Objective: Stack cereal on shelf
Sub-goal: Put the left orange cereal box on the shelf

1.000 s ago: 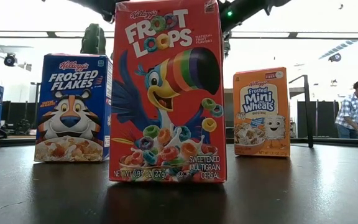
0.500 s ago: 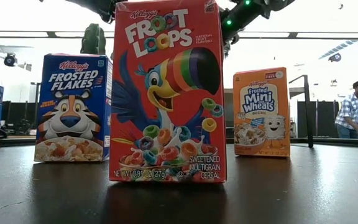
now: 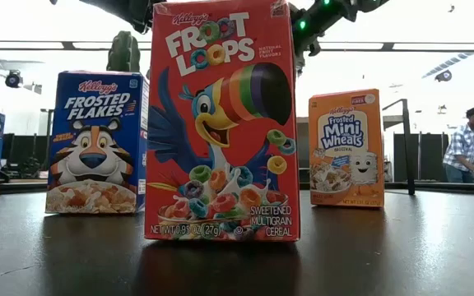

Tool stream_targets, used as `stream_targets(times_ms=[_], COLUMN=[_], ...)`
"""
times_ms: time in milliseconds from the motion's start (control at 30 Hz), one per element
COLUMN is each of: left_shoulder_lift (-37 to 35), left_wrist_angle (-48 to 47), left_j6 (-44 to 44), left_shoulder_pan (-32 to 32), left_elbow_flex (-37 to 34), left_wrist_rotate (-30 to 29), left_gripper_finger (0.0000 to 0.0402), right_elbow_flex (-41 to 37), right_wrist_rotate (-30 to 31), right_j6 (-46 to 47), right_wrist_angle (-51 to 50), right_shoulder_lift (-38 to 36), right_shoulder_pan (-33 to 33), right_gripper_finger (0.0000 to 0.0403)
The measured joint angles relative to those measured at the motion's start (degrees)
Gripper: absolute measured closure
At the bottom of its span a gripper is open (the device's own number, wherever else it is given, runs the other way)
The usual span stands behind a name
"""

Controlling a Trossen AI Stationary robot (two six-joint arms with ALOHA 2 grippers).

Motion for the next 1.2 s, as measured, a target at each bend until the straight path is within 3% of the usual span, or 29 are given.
stream_targets(times_ms=[100, 233, 300, 533, 767, 1200], left_shoulder_lift=[-0.02, -0.02, -0.02, -0.02, -0.02, -0.02], left_wrist_angle=[-0.39, -1.35, -1.39, -1.43, -1.7, -1.7], left_j6=[0.17, 0.18, 0.18, 0.19, 0.19, 0.19], left_shoulder_pan=[0.0, 0.0, 0.0, 0.0, 0.0, 0.0], left_elbow_flex=[-0.04, -0.07, -0.07, -0.07, -0.07, -0.07], left_wrist_rotate=[0.0, 0.0, 0.0, 0.02, 0.04, 0.07], left_gripper_finger=[0.0402, 0.0401, 0.0402, 0.0401, 0.0402, 0.0402], right_elbow_flex=[1.03, 1.09, 0.87, -3.02, -6.91, -7.29], right_wrist_rotate=[-1.69, -10.61, -12.27, -11.84, -3.34, -3.21], right_j6=[-1.12, -1.65, 0.36, 5.49, 5.12, 1.48], right_wrist_angle=[-2.11, -8.88, -12.21, -17.05, -14.53, -8.94], right_shoulder_lift=[-1.97, -4.62, -5.28, -2.51, 0.28, 1.04], right_shoulder_pan=[1.92, 4.21, 5.04, 5.36, 2.95, -0.22], right_gripper_finger=[0.0394, 0.0394, 0.0394, 0.0394, 0.0394, 0.0394])
